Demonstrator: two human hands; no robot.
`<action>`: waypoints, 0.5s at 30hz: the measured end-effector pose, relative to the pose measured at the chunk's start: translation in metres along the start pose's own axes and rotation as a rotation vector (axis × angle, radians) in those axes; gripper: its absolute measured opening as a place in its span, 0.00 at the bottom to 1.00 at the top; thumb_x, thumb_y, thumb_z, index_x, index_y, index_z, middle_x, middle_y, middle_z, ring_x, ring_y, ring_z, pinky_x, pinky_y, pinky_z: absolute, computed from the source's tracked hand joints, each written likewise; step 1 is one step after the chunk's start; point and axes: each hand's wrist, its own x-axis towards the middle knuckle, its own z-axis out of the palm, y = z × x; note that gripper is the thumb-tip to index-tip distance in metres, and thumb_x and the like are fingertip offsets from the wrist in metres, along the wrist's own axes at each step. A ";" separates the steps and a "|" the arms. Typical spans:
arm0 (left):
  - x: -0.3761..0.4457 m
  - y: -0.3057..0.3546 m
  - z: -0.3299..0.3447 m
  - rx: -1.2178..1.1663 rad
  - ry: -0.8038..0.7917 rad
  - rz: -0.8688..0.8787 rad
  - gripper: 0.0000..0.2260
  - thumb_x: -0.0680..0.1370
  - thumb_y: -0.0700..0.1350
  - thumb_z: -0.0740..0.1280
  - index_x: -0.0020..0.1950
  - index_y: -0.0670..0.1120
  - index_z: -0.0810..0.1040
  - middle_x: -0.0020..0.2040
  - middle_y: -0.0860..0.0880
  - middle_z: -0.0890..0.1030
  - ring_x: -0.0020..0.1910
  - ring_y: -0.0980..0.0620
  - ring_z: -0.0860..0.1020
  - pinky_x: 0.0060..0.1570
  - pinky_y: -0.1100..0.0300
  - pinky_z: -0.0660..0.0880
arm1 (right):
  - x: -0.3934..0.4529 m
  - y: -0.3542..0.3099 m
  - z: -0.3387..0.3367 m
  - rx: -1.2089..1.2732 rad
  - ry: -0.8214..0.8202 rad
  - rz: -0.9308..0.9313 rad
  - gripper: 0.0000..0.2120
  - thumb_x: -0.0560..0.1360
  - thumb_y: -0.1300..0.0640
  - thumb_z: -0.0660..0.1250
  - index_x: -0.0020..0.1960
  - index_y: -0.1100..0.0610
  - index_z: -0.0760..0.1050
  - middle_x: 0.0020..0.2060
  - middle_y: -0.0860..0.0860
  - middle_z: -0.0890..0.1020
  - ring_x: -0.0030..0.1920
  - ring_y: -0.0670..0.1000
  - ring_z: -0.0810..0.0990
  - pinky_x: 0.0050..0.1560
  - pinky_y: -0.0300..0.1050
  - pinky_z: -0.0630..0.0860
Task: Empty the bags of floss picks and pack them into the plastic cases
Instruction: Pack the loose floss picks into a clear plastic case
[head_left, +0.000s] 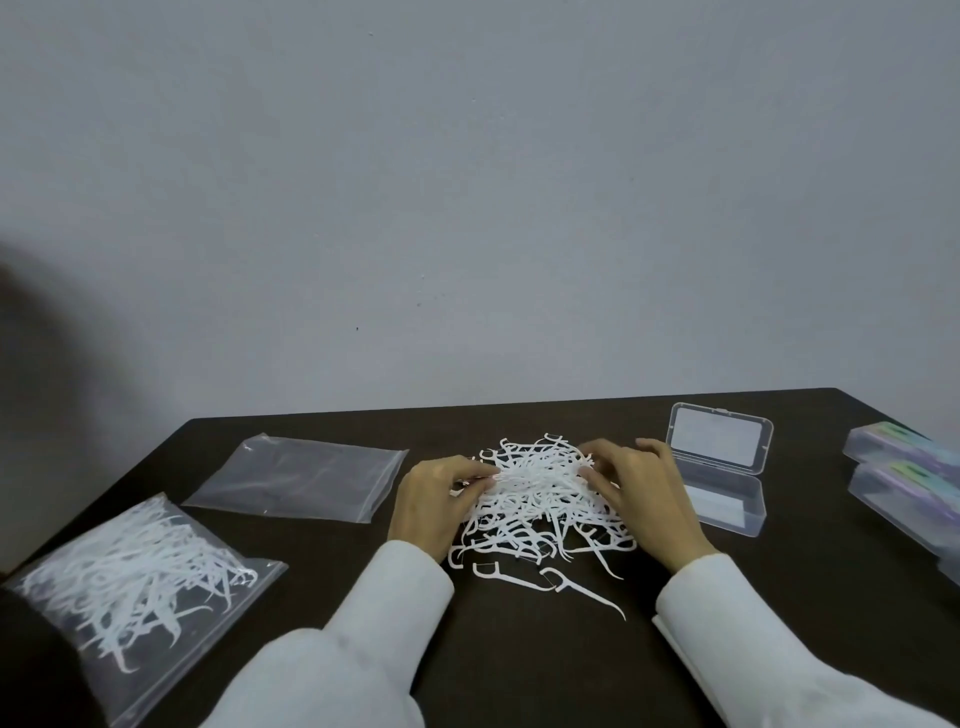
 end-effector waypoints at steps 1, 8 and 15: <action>0.000 0.001 -0.001 -0.018 0.013 -0.005 0.06 0.72 0.44 0.73 0.48 0.51 0.85 0.43 0.56 0.84 0.43 0.58 0.80 0.49 0.57 0.77 | 0.000 0.000 0.000 0.026 0.013 0.004 0.10 0.77 0.50 0.63 0.57 0.50 0.72 0.38 0.45 0.81 0.41 0.46 0.78 0.62 0.40 0.59; 0.003 0.009 -0.006 -0.161 0.074 -0.092 0.06 0.71 0.42 0.74 0.46 0.49 0.85 0.42 0.55 0.84 0.42 0.63 0.79 0.44 0.76 0.71 | -0.002 -0.001 0.001 0.058 0.004 0.070 0.04 0.76 0.50 0.65 0.50 0.48 0.74 0.41 0.41 0.78 0.40 0.42 0.74 0.59 0.43 0.61; 0.005 0.015 -0.007 -0.267 0.088 -0.185 0.06 0.71 0.42 0.73 0.45 0.53 0.84 0.39 0.60 0.83 0.42 0.64 0.79 0.42 0.75 0.71 | -0.004 -0.003 0.000 0.040 -0.099 0.077 0.09 0.73 0.46 0.67 0.51 0.47 0.75 0.46 0.41 0.80 0.49 0.42 0.76 0.63 0.45 0.57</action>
